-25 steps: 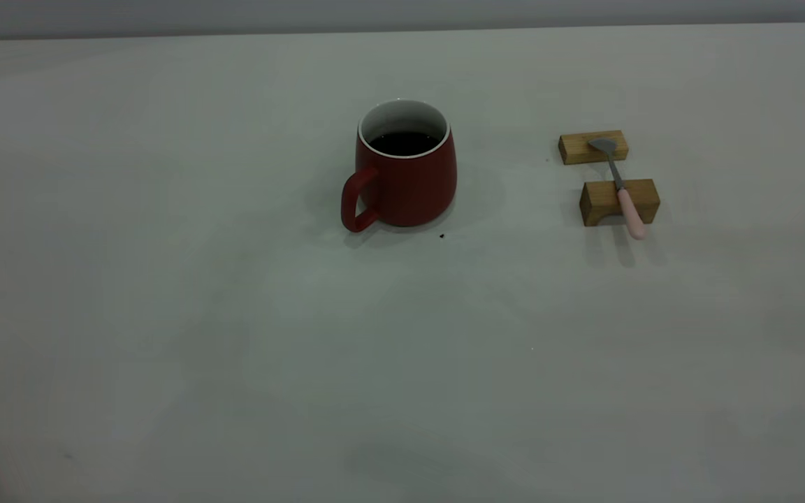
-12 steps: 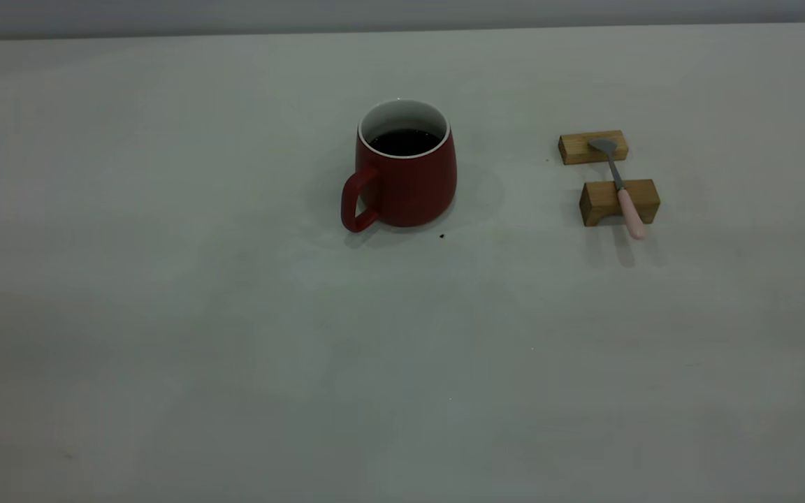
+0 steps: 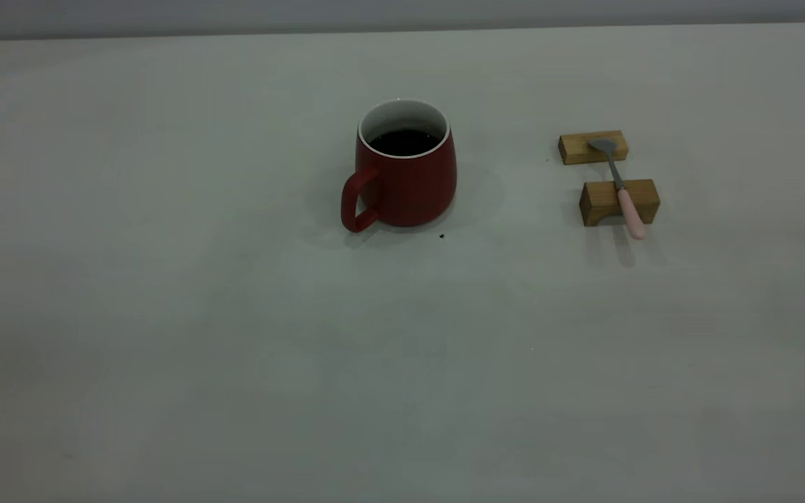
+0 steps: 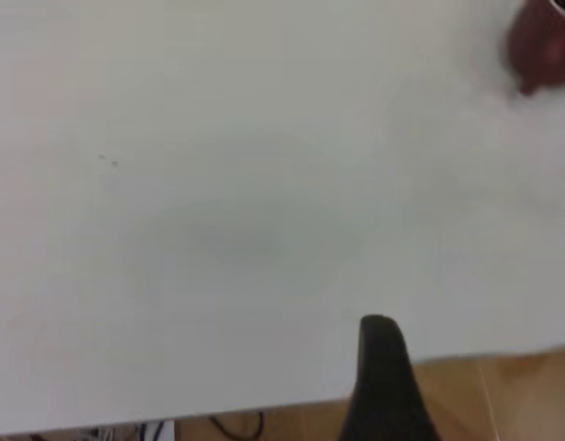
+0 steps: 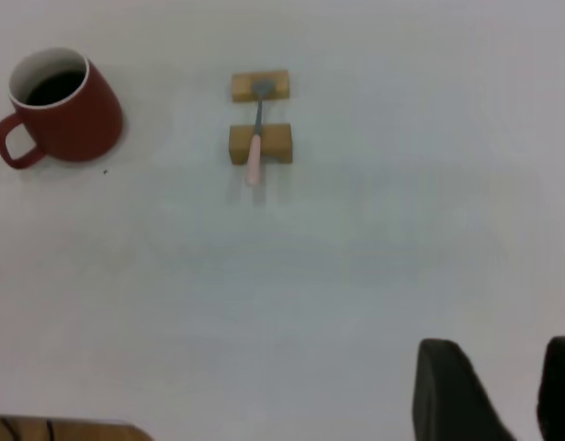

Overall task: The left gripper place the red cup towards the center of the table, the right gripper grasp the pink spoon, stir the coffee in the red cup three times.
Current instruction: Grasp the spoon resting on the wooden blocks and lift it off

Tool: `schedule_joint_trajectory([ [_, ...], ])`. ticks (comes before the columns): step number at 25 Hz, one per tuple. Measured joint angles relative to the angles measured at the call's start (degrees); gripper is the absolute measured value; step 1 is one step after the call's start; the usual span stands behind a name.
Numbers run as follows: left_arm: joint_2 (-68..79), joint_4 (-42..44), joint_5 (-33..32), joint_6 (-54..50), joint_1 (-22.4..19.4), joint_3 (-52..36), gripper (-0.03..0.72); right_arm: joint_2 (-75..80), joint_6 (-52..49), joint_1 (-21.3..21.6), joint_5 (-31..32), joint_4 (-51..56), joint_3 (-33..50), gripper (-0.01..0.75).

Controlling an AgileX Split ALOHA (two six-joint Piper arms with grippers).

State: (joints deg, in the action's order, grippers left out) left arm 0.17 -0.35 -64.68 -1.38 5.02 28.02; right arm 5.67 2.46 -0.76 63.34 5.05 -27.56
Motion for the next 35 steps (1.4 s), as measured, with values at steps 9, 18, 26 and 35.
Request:
schedule_joint_trajectory([
  [9, -1.24, 0.00, -0.25, -0.07, -3.32, 0.00, 0.586, 20.21, 9.23, 0.00, -18.03, 11.82, -1.69, 0.499],
  [18, -1.24, 0.00, -0.29, -0.18, -3.32, 0.00, 0.586, 51.69, 32.86, 0.00, -26.91, 36.56, -6.36, 0.512],
  [26, -1.24, 0.00, -0.31, -0.18, -3.32, 0.00, 0.586, 80.53, 38.26, -2.81, -29.50, 39.17, -18.32, 0.512],
  [35, -1.24, 0.00, -0.31, -0.18, -3.32, 0.00, 0.586, 103.95, 13.78, -10.70, -29.50, 17.98, -32.70, 0.512],
])
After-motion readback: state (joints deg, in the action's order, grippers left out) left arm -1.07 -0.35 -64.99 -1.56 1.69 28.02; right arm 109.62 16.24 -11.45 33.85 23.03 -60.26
